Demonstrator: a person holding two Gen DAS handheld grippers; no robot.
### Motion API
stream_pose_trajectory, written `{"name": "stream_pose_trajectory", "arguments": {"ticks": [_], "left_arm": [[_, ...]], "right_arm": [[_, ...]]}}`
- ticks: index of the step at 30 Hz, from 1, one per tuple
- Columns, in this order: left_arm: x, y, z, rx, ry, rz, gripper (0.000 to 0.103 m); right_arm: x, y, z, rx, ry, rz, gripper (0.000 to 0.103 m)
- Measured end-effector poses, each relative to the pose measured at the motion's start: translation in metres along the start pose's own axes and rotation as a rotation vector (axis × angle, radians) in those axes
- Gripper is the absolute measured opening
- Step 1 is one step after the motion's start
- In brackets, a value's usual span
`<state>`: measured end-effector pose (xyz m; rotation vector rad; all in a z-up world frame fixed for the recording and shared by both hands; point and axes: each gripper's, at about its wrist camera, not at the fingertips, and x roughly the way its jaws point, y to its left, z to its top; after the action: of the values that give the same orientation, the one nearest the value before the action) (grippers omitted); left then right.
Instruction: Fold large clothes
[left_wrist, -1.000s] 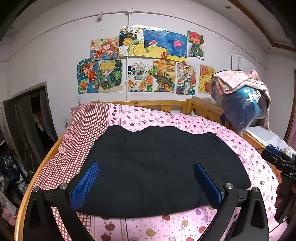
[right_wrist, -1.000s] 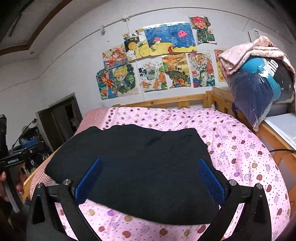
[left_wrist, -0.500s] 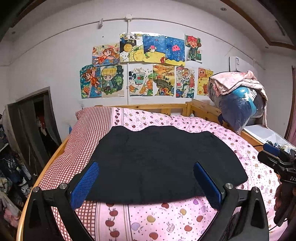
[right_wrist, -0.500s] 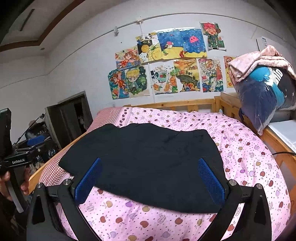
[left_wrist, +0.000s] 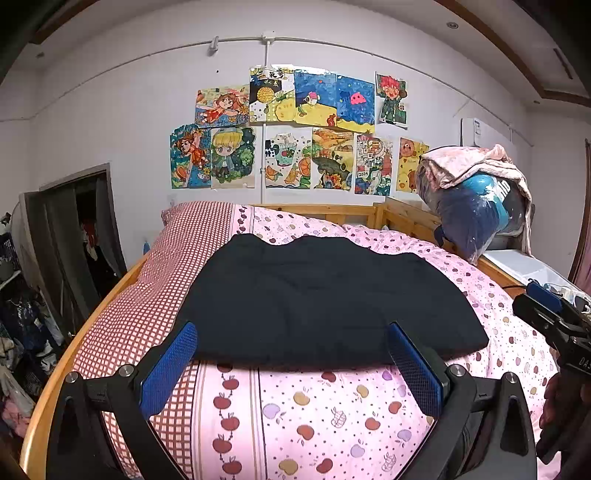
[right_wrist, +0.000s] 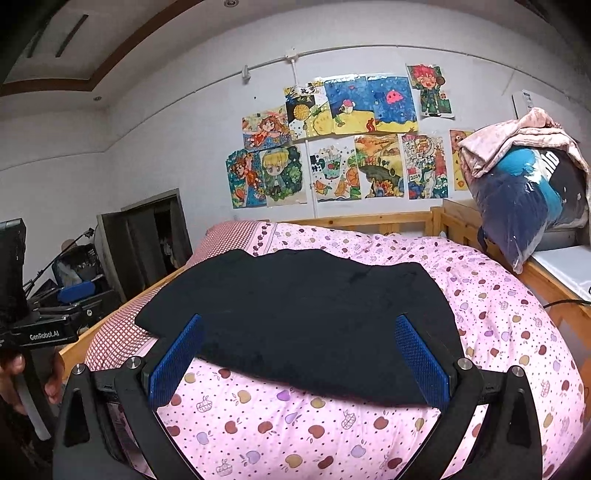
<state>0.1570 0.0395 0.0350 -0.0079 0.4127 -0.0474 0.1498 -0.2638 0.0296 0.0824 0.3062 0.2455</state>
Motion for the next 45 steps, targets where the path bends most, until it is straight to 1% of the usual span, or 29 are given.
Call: {"name": "stream_pose_trajectory", "arguments": {"ticks": [5, 10, 22, 29, 34, 45], "left_arm": [[-0.01, 0.0, -0.007, 0.002, -0.021, 0.015, 0.103], [-0.017, 0.003, -0.013, -0.008, -0.036, 0.011, 0.103], [-0.022, 0.005, -0.031, 0.001, -0.024, 0.026, 0.103], [-0.022, 0.006, -0.041, 0.01, -0.017, 0.036, 0.103], [-0.021, 0.007, -0.049, 0.017, -0.009, 0.043, 0.103], [-0.013, 0.012, -0.064, 0.004, 0.011, 0.04, 0.103]], "right_arm": [[-0.01, 0.007, -0.005, 0.001, -0.031, -0.009, 0.101], [-0.021, 0.012, -0.011, 0.006, -0.05, -0.013, 0.101], [-0.032, 0.018, -0.03, 0.0, -0.061, -0.044, 0.101], [-0.033, 0.023, -0.041, -0.019, -0.058, -0.052, 0.101], [-0.032, 0.022, -0.048, -0.008, -0.047, -0.044, 0.101], [-0.023, 0.018, -0.07, -0.002, -0.019, -0.07, 0.101]]}}
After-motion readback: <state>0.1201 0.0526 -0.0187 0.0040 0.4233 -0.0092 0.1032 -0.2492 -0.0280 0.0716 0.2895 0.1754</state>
